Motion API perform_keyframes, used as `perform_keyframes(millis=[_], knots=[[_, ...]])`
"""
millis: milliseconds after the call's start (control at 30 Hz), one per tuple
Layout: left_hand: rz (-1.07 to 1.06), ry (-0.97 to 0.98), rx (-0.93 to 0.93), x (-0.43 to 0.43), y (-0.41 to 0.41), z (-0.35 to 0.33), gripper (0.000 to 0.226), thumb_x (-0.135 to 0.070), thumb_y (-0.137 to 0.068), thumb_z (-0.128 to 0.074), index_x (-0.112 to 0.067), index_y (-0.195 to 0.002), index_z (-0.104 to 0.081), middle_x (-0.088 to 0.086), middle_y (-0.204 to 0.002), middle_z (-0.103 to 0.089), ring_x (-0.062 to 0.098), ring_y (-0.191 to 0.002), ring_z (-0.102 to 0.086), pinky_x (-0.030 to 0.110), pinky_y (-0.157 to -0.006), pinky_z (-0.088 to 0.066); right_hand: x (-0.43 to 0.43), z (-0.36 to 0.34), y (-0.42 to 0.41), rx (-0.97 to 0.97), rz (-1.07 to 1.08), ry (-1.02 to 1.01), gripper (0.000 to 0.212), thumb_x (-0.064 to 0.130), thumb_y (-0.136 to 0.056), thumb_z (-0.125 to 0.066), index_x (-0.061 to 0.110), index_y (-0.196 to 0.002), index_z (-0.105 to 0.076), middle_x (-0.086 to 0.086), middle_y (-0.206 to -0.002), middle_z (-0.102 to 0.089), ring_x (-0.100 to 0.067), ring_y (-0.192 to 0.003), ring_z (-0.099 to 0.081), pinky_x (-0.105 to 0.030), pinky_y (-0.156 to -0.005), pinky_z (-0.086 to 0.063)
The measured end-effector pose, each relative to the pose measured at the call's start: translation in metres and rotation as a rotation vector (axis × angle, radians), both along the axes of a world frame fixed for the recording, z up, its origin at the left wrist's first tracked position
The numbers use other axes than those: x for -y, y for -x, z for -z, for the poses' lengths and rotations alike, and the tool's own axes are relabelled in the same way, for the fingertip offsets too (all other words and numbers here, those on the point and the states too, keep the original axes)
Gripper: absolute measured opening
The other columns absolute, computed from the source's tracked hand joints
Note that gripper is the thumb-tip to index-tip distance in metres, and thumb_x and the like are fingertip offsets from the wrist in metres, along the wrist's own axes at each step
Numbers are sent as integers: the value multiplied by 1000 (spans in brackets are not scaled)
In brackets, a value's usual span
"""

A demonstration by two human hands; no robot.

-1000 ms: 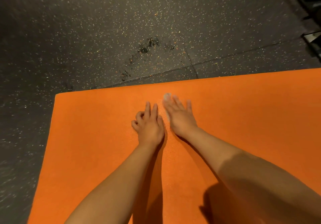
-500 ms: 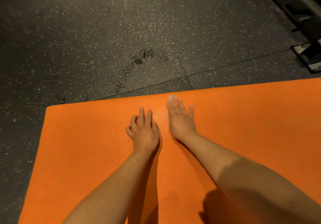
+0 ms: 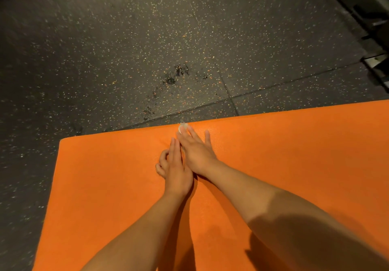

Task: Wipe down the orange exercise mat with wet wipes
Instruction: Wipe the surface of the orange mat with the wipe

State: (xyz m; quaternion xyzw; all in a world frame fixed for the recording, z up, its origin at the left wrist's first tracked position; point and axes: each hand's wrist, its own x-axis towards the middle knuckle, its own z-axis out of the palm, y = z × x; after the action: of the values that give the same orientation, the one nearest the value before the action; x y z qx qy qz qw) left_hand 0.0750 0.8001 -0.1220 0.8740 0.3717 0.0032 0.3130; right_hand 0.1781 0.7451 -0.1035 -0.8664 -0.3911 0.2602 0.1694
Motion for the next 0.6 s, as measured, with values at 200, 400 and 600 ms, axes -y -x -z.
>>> perform_keyframes(millis=[200, 400, 600], knots=[[50, -47, -52, 1, 3, -2, 57, -30, -101, -36, -32, -157, -26, -15, -167, -6, 15, -142, -13, 45, -111, -1, 47, 10, -2, 152, 163, 73, 97, -6, -90, -45, 30, -161, 10, 14, -165, 24, -13, -153, 21, -54, -122, 14], [45, -36, -42, 8, 5, -5, 55, -34, -102, -34, -29, -157, -27, -13, -167, -10, 13, -149, -6, 49, -117, 0, 90, 14, 23, 188, 587, 111, 78, 4, -101, -33, 21, -161, 12, 5, -165, 29, -14, -152, 23, -54, -121, 12], [50, -7, 80, -5, 32, 1, 61, -21, -99, -54, -10, -155, -33, 4, -165, -22, 27, -149, -17, 28, -121, -4, 18, 9, 19, 131, 376, 43, 74, 9, -102, -35, 20, -162, 6, 5, -166, 24, -12, -153, 20, -52, -121, 14]])
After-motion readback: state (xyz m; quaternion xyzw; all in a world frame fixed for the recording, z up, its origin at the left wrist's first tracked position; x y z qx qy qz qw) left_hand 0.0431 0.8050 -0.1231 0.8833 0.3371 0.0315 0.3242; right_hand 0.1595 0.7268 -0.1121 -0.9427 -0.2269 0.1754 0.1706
